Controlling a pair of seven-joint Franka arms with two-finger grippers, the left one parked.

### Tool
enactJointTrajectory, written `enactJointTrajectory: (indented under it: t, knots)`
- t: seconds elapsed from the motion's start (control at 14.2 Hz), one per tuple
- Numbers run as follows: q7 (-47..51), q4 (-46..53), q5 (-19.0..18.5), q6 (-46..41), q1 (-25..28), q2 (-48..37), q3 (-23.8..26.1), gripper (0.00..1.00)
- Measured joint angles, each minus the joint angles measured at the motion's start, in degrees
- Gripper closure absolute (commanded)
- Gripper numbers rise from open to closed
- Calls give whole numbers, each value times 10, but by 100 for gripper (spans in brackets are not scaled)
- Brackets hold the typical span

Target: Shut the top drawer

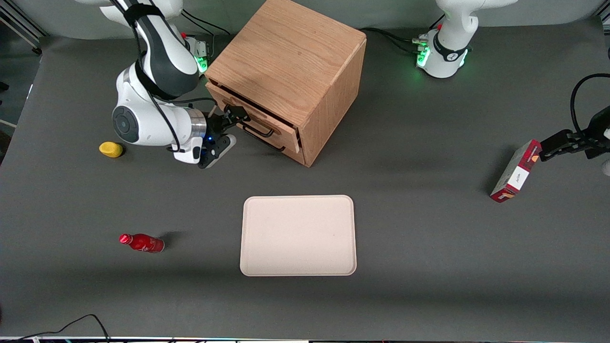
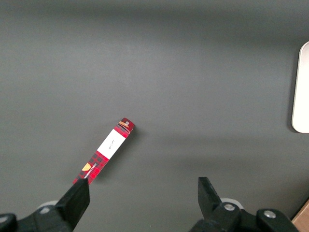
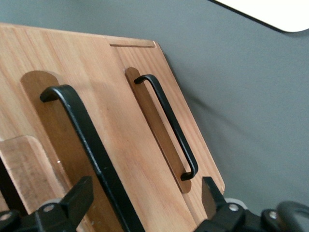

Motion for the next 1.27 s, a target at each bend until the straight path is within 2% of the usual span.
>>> enactJointTrajectory:
  t: [0.42,0.78,1.06,1.27]
  knots:
    - [1,-32,12,22,0,-23,4,0]
    - [1,-22,10,21,-1,-27,6,0]
    - [1,49,-30,-37,-2,-35,6,0]
    - [30,128,-88,-105,-4,-42,-5,0]
